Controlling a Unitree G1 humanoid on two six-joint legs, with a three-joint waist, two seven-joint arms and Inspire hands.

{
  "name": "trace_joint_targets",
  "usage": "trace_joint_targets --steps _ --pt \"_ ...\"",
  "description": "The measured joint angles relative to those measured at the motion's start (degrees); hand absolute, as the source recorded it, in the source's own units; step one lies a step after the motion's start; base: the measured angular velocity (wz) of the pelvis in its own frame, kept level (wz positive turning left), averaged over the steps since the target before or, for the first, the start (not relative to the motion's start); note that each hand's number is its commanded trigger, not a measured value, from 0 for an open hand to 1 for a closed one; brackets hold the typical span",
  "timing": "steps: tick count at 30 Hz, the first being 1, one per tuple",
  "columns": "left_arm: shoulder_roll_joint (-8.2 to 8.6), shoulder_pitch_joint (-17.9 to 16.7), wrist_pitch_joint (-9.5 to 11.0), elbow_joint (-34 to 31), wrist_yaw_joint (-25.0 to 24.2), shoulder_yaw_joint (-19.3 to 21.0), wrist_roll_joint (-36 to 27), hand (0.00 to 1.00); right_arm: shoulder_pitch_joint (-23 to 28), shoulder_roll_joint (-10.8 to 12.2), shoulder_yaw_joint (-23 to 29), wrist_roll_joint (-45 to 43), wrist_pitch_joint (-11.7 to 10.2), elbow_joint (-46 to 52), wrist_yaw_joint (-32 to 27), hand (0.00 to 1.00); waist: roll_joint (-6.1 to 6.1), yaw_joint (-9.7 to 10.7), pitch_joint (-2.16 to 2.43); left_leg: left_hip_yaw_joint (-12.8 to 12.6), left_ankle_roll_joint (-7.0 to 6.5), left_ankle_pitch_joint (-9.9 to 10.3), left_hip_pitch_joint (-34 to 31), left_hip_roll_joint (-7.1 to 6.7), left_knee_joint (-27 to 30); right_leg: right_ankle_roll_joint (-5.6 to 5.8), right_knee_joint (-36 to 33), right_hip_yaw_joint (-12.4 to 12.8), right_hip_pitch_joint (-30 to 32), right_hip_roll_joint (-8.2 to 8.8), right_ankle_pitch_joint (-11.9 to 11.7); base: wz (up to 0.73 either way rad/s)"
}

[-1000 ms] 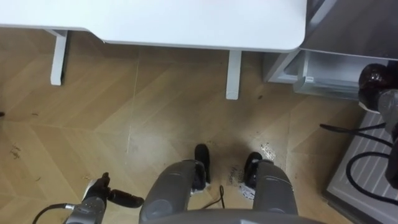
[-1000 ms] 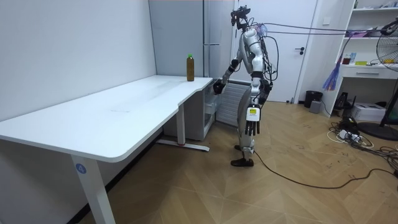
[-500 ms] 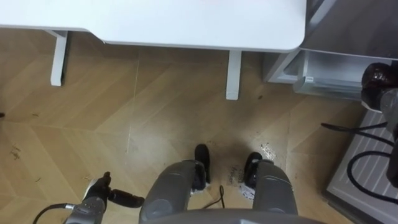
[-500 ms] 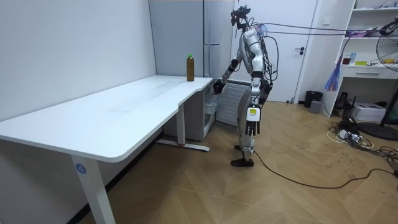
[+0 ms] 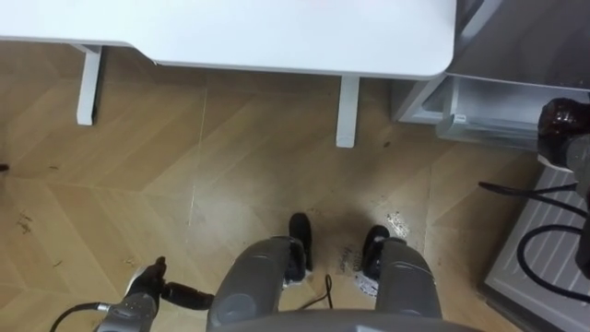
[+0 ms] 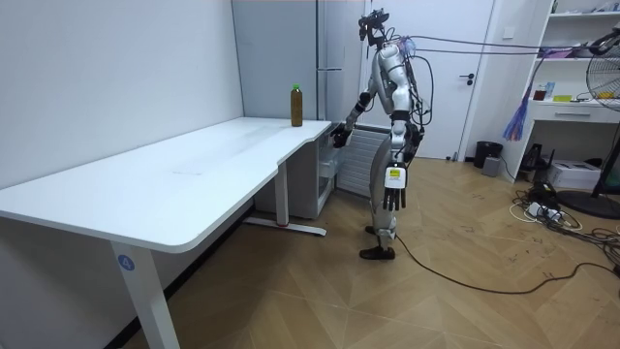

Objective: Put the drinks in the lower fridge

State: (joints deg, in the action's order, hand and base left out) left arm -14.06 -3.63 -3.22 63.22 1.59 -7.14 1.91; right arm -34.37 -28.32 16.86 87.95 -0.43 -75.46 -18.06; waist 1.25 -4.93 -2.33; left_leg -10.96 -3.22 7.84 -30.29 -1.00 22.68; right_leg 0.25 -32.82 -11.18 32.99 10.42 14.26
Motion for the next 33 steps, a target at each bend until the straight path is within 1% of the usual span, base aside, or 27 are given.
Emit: trace_joint_targets --steps 12,13,17,22,24,29,33 --pt "0.0 0.0 -0.5 0.0 -1.2 0.2 0.0 0.0 0.0 0.0 -0.7 0.1 0.1 0.0 0.2 0.0 -0.02 -0.1 -0.01 -0.1 0.03 0.0 0.1 0.13 0.1 -0.1 -0.1 0.1 0.0 -0.04 -0.1 0.0" --pt "0.0 0.0 -0.5 0.0 -1.3 0.2 0.0 0.0 0.0 0.0 -0.7 0.1 0.1 0.0 0.2 1.0 -0.03 -0.1 -0.01 -0.1 0.03 0.0 0.1 0.13 0.2 -0.1 -0.1 0.1 0.0 -0.04 -0.1 0.0" --pt "-0.01 0.0 -0.5 0.8 -1.9 0.2 0.0 0.0 0.0 0.0 -0.9 -0.3 0.2 0.0 0.4 1.0 -0.02 0.0 0.0 -0.6 0.03 0.0 0.1 0.2 0.1 -0.1 -0.1 0.2 0.0 -0.1 -0.1 0.0" --pt "0.0 0.0 -1.1 1.1 -2.8 0.1 0.0 0.0 0.0 0.0 -1.0 -1.0 0.2 0.0 1.4 1.0 -0.12 0.2 -0.02 -0.7 0.02 0.0 0.3 0.21 0.1 -0.06 -0.1 0.4 -0.1 -0.21 -0.1 0.0" --pt "-0.05 0.0 -1.1 1.2 -3.6 0.1 0.0 0.0 0.0 0.0 -1.1 -2.0 0.4 0.0 1.8 1.0 -0.22 0.2 -0.06 -0.7 0.02 0.0 0.5 0.2 0.1 -0.03 -0.1 0.5 -0.2 -0.21 -0.1 0.0" --pt "-0.16 0.0 -1.1 1.7 -3.6 -1.0 0.0 0.0 0.0 0.0 -3.2 -4.7 0.6 0.0 1.7 1.0 -0.53 0.4 -0.11 -0.6 0.02 0.0 0.5 0.29 0.1 -0.04 0.0 0.7 -0.2 -0.36 -0.3 0.0" --pt "-0.16 0.0 -1.2 2.1 -3.6 -1.2 -0.1 0.0 0.0 0.0 -3.8 -6.1 1.2 0.0 1.4 1.0 -0.93 0.8 -0.08 -0.5 0.03 0.0 0.5 0.29 0.1 -0.04 0.0 0.8 -0.2 -0.41 -0.3 0.0"
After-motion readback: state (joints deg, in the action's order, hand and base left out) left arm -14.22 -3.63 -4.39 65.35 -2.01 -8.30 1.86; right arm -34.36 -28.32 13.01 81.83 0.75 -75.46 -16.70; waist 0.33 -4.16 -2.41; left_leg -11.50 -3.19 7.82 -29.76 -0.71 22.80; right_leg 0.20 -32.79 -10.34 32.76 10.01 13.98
